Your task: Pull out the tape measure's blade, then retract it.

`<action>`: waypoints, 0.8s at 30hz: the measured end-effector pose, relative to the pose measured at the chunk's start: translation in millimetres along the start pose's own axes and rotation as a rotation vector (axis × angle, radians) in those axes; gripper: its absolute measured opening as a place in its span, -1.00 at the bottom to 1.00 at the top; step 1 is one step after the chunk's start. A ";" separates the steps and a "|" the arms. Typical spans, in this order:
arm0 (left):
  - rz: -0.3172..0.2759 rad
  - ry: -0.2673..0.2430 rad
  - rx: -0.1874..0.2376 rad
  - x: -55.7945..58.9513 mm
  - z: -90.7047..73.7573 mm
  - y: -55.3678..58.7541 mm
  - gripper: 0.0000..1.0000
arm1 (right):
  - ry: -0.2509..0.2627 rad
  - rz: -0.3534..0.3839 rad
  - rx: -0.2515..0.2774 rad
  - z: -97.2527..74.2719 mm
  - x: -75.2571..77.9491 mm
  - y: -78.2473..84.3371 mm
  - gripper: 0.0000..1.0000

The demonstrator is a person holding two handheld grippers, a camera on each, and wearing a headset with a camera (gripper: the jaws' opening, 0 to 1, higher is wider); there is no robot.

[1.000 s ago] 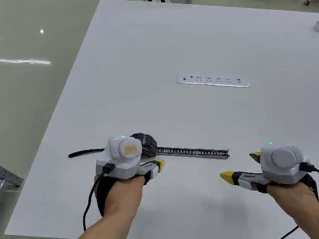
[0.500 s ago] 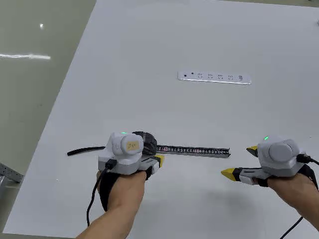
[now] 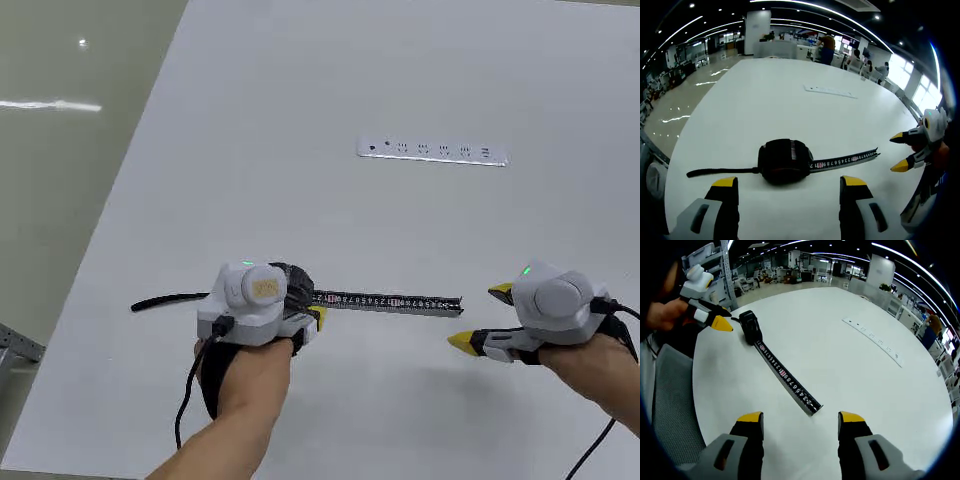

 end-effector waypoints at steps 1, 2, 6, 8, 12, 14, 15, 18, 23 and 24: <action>0.000 -0.001 -0.001 0.2 0.5 -0.1 0.59 | -0.003 -0.011 -0.002 0.9 1.0 0.3 0.22; 0.000 -0.001 -0.001 0.3 0.8 -0.2 0.58 | -0.005 -0.015 -0.003 1.4 1.4 0.4 0.20; -0.006 -0.008 0.001 0.5 5.2 -0.7 0.57 | -0.031 -0.075 -0.013 6.8 6.0 0.8 0.14; -0.009 -0.009 -0.002 0.8 7.5 -0.8 0.56 | -0.038 -0.093 -0.021 9.0 8.0 0.9 0.13; -0.016 -0.014 -0.003 1.0 12.2 -1.3 0.55 | -0.056 -0.131 -0.036 13.3 11.6 0.1 0.11; -0.016 -0.017 -0.001 1.1 13.4 -1.7 0.55 | -0.066 -0.155 -0.043 14.0 11.9 -0.2 0.08; -0.018 -0.018 -0.001 1.4 14.5 -2.0 0.55 | -0.077 -0.167 -0.049 15.0 12.5 0.9 0.07; -0.021 -0.019 -0.005 1.7 16.9 -1.8 0.55 | -0.094 -0.206 -0.062 18.0 14.5 3.3 0.04; -0.027 -0.021 -0.002 2.5 20.2 -2.8 0.54 | -0.119 -0.251 -0.074 21.7 16.1 3.3 0.00; -0.030 -0.021 0.001 2.8 20.8 -3.4 0.53 | -0.122 -0.259 -0.077 22.9 16.9 3.6 0.00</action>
Point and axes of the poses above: the centre of the closed fingertips' face, and the gripper's own axes: z roughly forward along the fingers, x roughly to its right, y roughly out of its underside, the point moved 6 cm from there along -z, roughly backward along the fingers, and after that the axes turned 4 degrees about -z, right-handed, at the moved point
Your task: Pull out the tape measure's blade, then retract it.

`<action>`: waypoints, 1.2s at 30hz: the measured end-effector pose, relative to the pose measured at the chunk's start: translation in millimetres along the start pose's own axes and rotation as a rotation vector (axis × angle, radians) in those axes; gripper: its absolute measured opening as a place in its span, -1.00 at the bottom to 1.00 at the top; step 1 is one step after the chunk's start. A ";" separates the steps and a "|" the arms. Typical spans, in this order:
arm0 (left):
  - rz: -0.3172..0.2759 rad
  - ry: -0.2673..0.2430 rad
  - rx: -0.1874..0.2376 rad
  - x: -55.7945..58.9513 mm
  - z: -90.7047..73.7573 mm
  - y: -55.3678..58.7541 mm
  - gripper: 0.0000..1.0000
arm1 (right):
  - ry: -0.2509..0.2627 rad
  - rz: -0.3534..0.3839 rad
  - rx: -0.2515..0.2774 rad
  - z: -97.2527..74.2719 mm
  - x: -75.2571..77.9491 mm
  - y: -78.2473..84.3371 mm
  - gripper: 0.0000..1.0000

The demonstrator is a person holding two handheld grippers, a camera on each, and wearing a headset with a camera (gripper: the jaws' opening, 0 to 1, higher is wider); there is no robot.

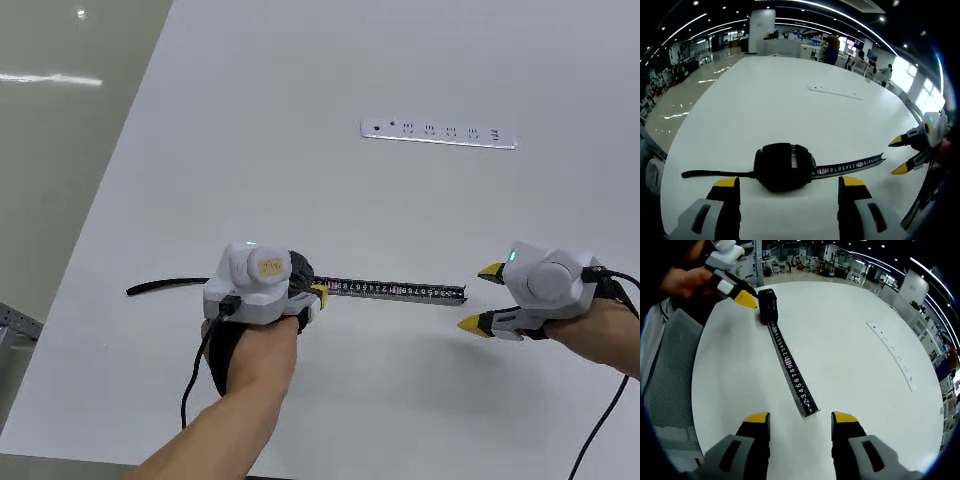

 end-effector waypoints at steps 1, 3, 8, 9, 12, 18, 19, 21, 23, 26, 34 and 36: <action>-0.001 -0.002 0.001 0.1 0.4 -0.3 0.53 | -0.004 -0.007 -0.003 0.3 0.0 -0.2 0.00; -0.003 -0.003 0.005 0.4 1.5 -1.2 0.52 | -0.015 -0.022 -0.007 2.0 0.7 0.1 -0.02; -0.007 -0.004 0.003 1.3 5.8 -1.5 0.51 | -0.039 -0.057 -0.019 7.0 3.5 0.9 -0.04; -0.006 -0.005 0.004 1.3 6.3 -1.6 0.51 | -0.045 -0.061 -0.020 6.8 3.0 -0.1 -0.04; -0.009 -0.010 0.003 0.8 8.7 -1.9 0.51 | -0.055 -0.082 -0.028 8.5 4.2 -0.9 -0.06; -0.011 -0.014 -0.004 -0.2 13.5 -1.0 0.50 | -0.070 -0.107 -0.034 11.0 5.9 -2.6 -0.09; -0.011 -0.014 -0.004 -0.2 13.5 -1.0 0.50 | -0.071 -0.108 -0.035 11.1 5.9 -2.6 -0.09; -0.012 -0.016 -0.005 -0.6 14.1 -1.2 0.50 | -0.074 -0.112 -0.036 12.1 6.7 -2.6 -0.10; -0.014 -0.018 -0.006 -1.1 15.2 -1.5 0.49 | -0.078 -0.119 -0.038 13.8 8.2 -2.6 -0.11; -0.027 -0.026 -0.010 -2.8 21.5 -4.0 0.48 | -0.100 -0.150 -0.046 19.5 11.6 -2.8 -0.12; -0.032 -0.028 -0.013 -4.4 26.5 -5.5 0.47 | -0.124 -0.184 -0.053 23.9 13.8 -2.1 -0.18; -0.030 -0.030 -0.014 -5.1 27.3 -5.4 0.46 | -0.129 -0.193 -0.057 24.6 14.7 -2.0 -0.19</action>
Point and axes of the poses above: the centre of the closed fingertips' face, and the gripper's own axes: z roughly forward along the fingers, x roughly to its right, y roughly out of its underside, the point moved 6 cm from there along -z, roughly backward along the fingers, and after that the axes turned 4 degrees about -z, right-handed, at the moved point
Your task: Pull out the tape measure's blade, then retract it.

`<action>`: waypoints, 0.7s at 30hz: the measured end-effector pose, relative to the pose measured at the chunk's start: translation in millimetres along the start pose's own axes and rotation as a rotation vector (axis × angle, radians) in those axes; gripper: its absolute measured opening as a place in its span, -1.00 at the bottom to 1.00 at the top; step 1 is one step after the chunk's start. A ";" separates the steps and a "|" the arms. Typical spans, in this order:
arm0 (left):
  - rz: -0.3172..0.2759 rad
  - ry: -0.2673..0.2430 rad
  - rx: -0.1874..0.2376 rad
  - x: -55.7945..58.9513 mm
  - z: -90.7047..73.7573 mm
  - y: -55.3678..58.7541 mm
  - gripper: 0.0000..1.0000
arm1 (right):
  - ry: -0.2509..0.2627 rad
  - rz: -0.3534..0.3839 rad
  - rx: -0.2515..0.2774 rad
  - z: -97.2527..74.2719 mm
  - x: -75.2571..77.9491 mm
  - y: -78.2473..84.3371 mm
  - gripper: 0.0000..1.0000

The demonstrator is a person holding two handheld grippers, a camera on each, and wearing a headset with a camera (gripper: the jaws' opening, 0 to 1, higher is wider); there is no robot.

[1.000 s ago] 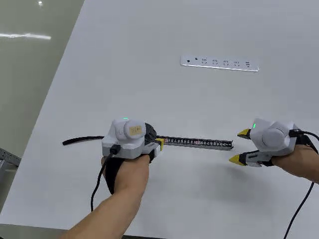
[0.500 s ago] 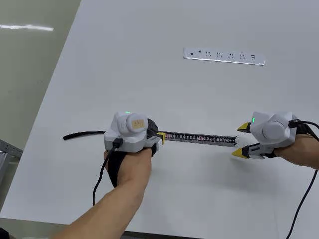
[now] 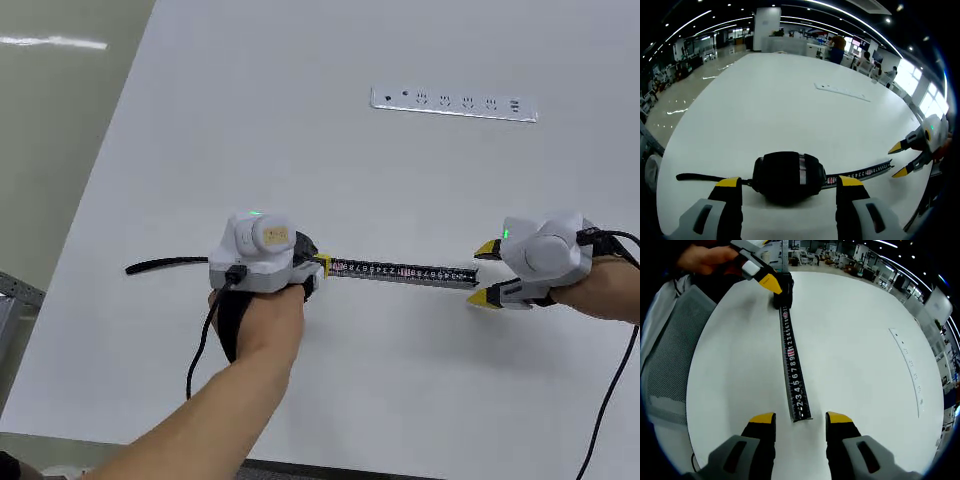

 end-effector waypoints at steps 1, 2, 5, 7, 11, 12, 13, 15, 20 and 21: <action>-0.003 0.000 0.001 -0.4 0.4 -0.2 0.46 | -0.003 -0.004 -0.002 0.1 0.4 0.1 -0.19; -0.005 0.000 0.001 -0.7 0.7 -0.2 0.46 | -0.005 -0.008 -0.003 0.2 0.8 0.0 -0.20; -0.006 -0.003 0.002 -1.9 1.8 -0.9 0.45 | -0.015 -0.029 -0.004 1.4 2.6 -0.3 -0.25; -0.009 -0.004 0.001 -2.7 2.5 -1.3 0.45 | -0.025 -0.038 -0.004 2.8 3.2 -1.0 -0.27; -0.008 -0.007 0.001 -4.2 4.0 -2.2 0.44 | -0.035 -0.053 -0.010 5.9 5.0 -1.0 -0.30; -0.010 -0.008 0.000 -4.5 4.3 -2.3 0.44 | -0.039 -0.055 -0.011 6.7 5.3 -0.9 -0.31; -0.013 -0.007 -0.001 -4.6 4.6 -2.4 0.44 | -0.044 -0.057 -0.011 7.1 5.2 -0.8 -0.33; -0.012 -0.007 -0.001 -4.9 5.2 -2.8 0.43 | -0.048 -0.064 -0.016 7.9 5.3 -0.4 -0.35; -0.009 -0.009 -0.005 -5.8 7.4 -2.7 0.41 | -0.060 -0.072 -0.021 9.1 6.1 1.7 -0.41; -0.011 -0.009 -0.005 -6.0 7.7 -2.5 0.41 | -0.064 -0.075 -0.021 9.3 5.9 1.9 -0.43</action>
Point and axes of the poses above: the centre of the closed fingertips' face, and the gripper's own axes: z roughly forward along the fingers, x roughly to its right, y roughly out of its underside, the point moved 6 cm from there along -z, roughly backward along the fingers, and after that the axes turned 4 degrees about -z, right-handed, at the moved point
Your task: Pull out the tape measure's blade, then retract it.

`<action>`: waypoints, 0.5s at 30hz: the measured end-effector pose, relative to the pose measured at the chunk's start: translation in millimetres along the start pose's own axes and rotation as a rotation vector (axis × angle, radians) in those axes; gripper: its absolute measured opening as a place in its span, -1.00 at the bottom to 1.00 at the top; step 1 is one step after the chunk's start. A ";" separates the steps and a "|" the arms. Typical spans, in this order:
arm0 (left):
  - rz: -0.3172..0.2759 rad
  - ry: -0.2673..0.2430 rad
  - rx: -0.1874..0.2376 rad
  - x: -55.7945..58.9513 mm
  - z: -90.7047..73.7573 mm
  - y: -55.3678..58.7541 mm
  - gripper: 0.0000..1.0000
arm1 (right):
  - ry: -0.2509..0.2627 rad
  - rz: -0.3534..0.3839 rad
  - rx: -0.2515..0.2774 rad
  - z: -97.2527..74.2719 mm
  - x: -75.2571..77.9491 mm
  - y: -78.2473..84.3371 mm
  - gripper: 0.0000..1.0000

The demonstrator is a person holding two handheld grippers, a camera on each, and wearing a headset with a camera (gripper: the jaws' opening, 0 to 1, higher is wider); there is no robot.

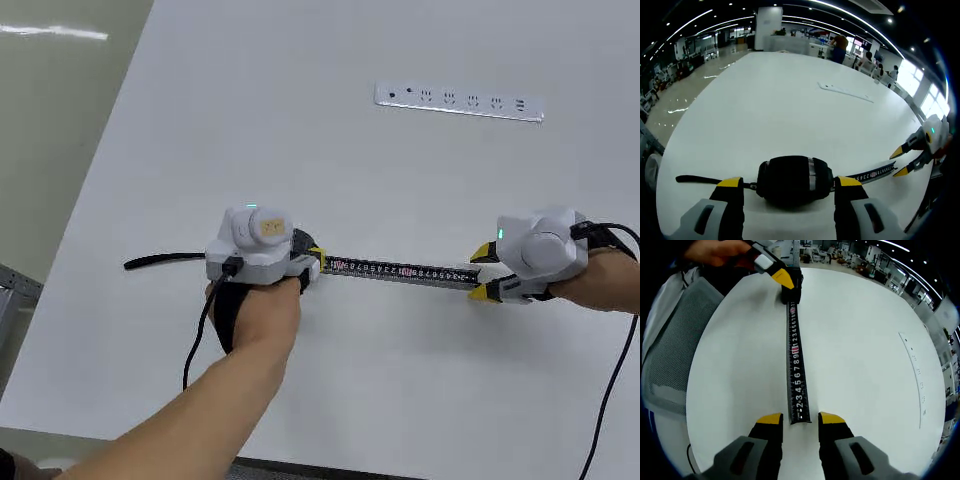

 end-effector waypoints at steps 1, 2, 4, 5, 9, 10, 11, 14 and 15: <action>0.000 -0.001 -0.002 -0.4 0.3 0.2 0.41 | -0.003 -0.007 -0.001 0.3 0.1 0.4 -0.45; 0.000 -0.001 -0.002 -0.4 0.5 0.3 0.40 | -0.005 -0.010 -0.003 0.5 0.0 0.8 -0.46; 0.000 0.000 -0.003 -0.2 0.8 0.6 0.40 | -0.013 -0.016 -0.005 1.3 -0.3 1.3 -0.49; 0.000 0.000 -0.003 -0.1 0.8 0.8 0.40 | -0.014 -0.017 -0.006 1.7 -0.3 1.6 -0.49; -0.001 0.000 -0.004 0.0 1.1 1.2 0.40 | -0.019 -0.026 -0.012 2.4 -0.5 2.4 -0.52; -0.001 0.000 -0.004 0.0 1.1 1.2 0.40 | -0.019 -0.026 -0.012 2.4 -0.5 2.5 -0.53; -0.001 0.000 -0.005 0.0 1.1 1.2 0.40 | -0.019 -0.026 -0.012 2.5 -0.5 2.5 -0.53; -0.002 0.000 -0.004 0.1 1.2 1.3 0.39 | -0.023 -0.025 -0.014 2.7 -1.3 2.6 -0.56; -0.002 0.000 -0.004 0.1 1.2 1.3 0.39 | -0.023 -0.025 -0.014 2.7 -1.3 2.6 -0.57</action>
Point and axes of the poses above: the centre of the closed fingertips' face, and the gripper's own axes: z roughly forward along the fingers, x roughly to its right, y roughly out of its underside, the point moved 6 cm from there along -z, roughly backward along the fingers, and after that the axes turned 4 degrees about -z, right-handed, at the moved point
